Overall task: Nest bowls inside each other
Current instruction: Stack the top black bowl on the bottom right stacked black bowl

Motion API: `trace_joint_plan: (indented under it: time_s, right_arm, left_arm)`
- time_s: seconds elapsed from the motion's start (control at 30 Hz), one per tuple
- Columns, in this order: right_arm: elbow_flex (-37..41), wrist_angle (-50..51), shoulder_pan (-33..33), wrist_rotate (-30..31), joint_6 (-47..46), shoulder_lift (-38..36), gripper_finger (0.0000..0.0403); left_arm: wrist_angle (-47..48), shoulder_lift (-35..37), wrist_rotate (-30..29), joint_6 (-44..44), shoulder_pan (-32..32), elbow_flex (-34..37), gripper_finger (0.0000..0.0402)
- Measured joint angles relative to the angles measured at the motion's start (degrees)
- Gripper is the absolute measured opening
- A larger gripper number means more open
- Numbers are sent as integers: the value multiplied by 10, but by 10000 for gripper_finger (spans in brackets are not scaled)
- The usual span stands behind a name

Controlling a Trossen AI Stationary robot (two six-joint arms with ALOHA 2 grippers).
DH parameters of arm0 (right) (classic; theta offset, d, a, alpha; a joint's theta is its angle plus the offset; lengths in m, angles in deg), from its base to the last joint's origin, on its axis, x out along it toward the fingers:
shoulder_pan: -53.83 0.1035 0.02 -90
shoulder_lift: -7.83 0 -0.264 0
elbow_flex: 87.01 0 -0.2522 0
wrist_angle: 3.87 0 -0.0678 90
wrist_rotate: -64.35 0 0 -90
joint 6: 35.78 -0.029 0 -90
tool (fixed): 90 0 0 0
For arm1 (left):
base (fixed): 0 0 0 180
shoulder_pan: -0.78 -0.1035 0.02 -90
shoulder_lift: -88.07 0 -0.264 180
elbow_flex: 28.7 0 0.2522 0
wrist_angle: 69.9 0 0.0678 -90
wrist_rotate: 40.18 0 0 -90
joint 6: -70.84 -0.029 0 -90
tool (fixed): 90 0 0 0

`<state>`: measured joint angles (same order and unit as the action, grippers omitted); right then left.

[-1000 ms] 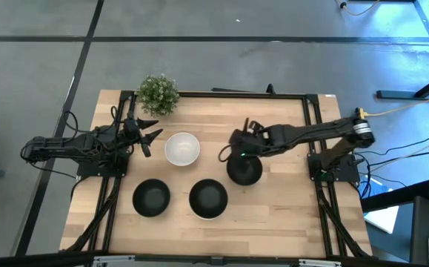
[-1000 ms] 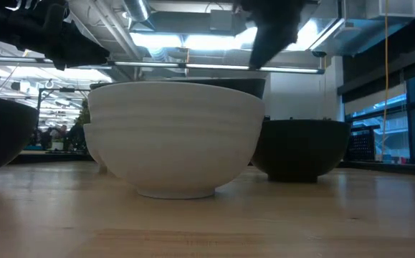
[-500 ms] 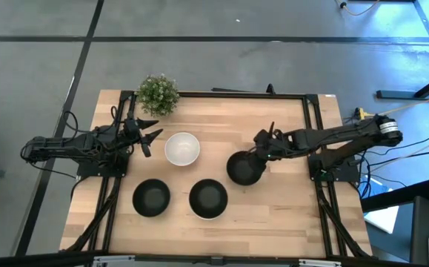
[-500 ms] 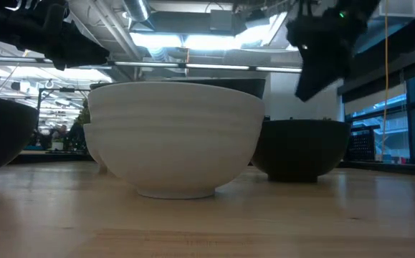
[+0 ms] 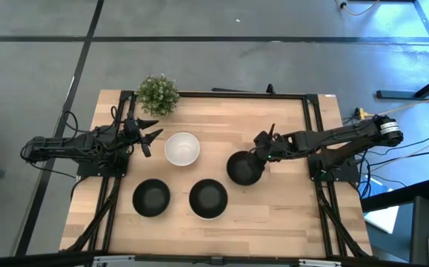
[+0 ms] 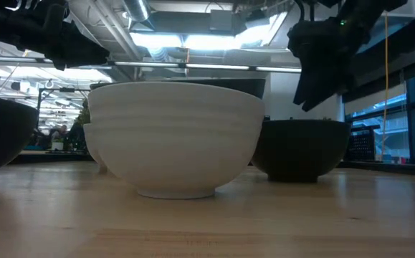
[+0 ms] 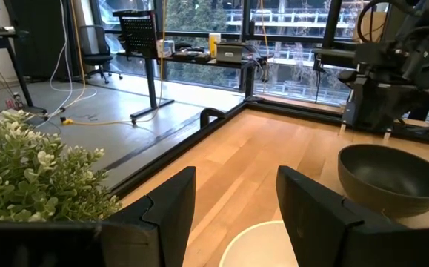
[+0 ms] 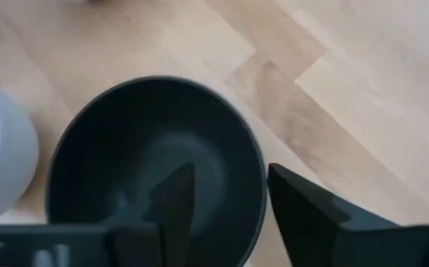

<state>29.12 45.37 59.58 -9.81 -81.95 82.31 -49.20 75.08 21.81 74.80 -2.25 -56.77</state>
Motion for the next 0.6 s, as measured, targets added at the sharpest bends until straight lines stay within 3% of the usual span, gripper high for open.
trace_joint_plan:
  time_s: [0.27, 0.6]
  right_arm:
    - [0, -1, 0, -11, 1, 0, 267]
    - [0, -7, 0, 1, -14, 3, 283]
  left_arm:
    - [0, 0, 0, 0, 0, 0, 183]
    - [0, 0, 0, 2, 0, 0, 183]
